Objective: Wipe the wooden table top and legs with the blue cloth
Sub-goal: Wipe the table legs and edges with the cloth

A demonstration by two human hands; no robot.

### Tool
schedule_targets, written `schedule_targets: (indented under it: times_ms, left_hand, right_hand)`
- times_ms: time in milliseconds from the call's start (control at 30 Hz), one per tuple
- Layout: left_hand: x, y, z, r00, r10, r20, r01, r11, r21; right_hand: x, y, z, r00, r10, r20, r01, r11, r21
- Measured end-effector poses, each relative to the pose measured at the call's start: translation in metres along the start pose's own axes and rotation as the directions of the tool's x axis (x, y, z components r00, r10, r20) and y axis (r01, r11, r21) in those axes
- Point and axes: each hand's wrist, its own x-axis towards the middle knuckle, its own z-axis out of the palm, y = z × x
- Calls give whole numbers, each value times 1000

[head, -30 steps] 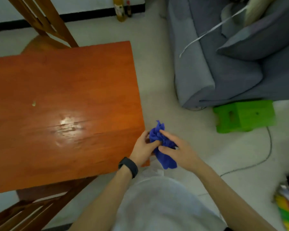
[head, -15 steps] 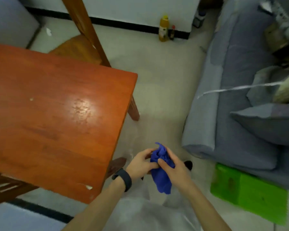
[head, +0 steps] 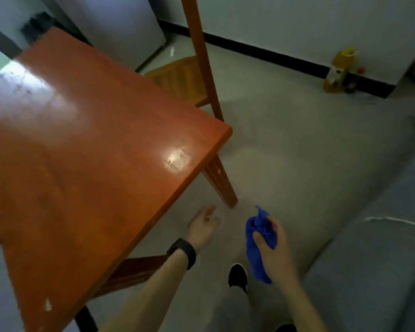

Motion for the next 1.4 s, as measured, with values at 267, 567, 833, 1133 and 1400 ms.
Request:
schedule_targets:
  times_ms: [267, 567, 833, 1133, 1400]
  left_hand:
    - [130, -31, 27, 932, 117, -343, -215, 940, -265]
    - [187, -50, 13, 744, 375, -553, -579, 774, -255]
    - [203, -29, 39, 649, 248, -719, -690, 592, -418]
    - [201, -30, 62, 640, 239, -731, -709, 550, -441]
    - [183, -37, 43, 774, 273, -572, -595, 623, -508]
  right_hand:
    - [130, 16, 70, 928, -302, -220, 341, 925, 167]
    - [215, 17, 170, 284, -935, -212, 875, 343, -342]
    - [309, 175, 109, 498, -820, 283, 812, 327, -483]
    - [256, 26, 94, 294, -949, -115, 946, 307, -109]
    - [250, -23, 123, -160, -985, -59, 963, -142, -227]
